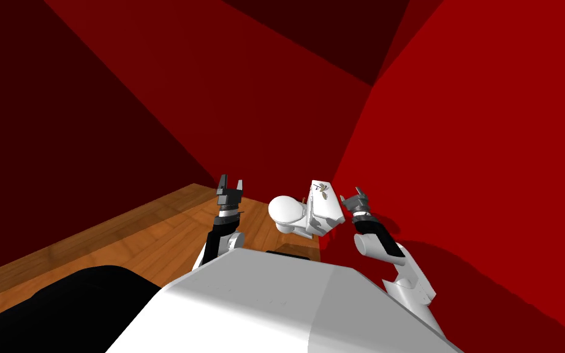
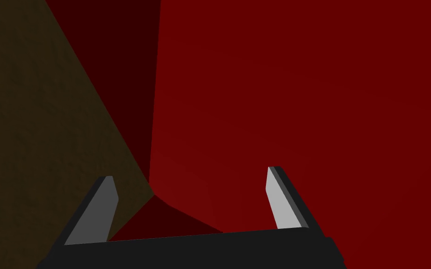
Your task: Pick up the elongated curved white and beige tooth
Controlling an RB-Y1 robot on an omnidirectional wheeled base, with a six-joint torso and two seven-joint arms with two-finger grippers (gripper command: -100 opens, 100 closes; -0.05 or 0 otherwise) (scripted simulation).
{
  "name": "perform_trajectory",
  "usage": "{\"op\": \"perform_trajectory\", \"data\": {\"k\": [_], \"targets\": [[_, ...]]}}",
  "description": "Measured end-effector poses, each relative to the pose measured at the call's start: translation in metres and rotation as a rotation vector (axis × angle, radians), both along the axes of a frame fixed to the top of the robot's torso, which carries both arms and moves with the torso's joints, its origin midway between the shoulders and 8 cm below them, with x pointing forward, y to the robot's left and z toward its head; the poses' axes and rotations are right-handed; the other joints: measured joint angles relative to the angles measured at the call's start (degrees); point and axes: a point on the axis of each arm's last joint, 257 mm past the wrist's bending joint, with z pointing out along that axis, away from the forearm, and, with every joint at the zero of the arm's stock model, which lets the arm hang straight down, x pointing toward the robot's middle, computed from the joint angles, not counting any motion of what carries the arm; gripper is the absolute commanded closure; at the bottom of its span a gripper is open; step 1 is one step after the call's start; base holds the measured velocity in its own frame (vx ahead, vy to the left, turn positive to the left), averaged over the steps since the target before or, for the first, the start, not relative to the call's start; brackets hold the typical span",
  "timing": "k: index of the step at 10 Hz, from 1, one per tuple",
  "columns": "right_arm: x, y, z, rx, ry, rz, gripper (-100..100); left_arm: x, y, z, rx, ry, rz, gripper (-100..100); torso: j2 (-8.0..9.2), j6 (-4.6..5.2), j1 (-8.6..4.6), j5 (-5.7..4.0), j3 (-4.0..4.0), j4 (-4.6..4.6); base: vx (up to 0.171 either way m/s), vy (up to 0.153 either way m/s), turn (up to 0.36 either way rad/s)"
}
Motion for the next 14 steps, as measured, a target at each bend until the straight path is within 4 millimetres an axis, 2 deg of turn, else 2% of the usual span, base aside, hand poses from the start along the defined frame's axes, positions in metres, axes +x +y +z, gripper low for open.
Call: {"op": "perform_trajectory", "data": {"k": [5,8,9,12,14], "targets": [[0.018,-0.035,-0.041,0.142,0.141,-0.033,-100,0.0,0.0,0.0,0.0,0.0,0.0,0,-0.06,0.03,-0.02,0.0,-0.03,-0.01,-0.016,0.026,0.059],[0.021,-0.054,-0.061,0.211,0.204,-0.059,-100,0.0,0.0,0.0,0.0,0.0,0.0,0,-0.07,0.03,-0.03,-0.01,-0.04,-0.02,-0.008,0.017,0.057],[0.022,-0.054,-0.064,0.222,0.218,-0.063,-100,0.0,0.0,0.0,0.0,0.0,0.0,0,-0.08,0.04,-0.06,-0.01,-0.04,-0.02,0.0,0.023,0.096],[0.027,-0.078,-0.083,0.315,0.284,-0.105,-100,0.0,0.0,0.0,0.0,0.0,0.0,0,-0.1,0.01,-0.01,0.0,-0.06,-0.02,-0.003,0.024,0.089],[0.025,-0.085,-0.094,0.358,0.324,-0.126,-100,0.0,0.0,0.0,0.0,0.0,0.0,0,-0.09,0.05,-0.06,-0.01,-0.05,-0.02,0.001,0.014,0.042]]}}
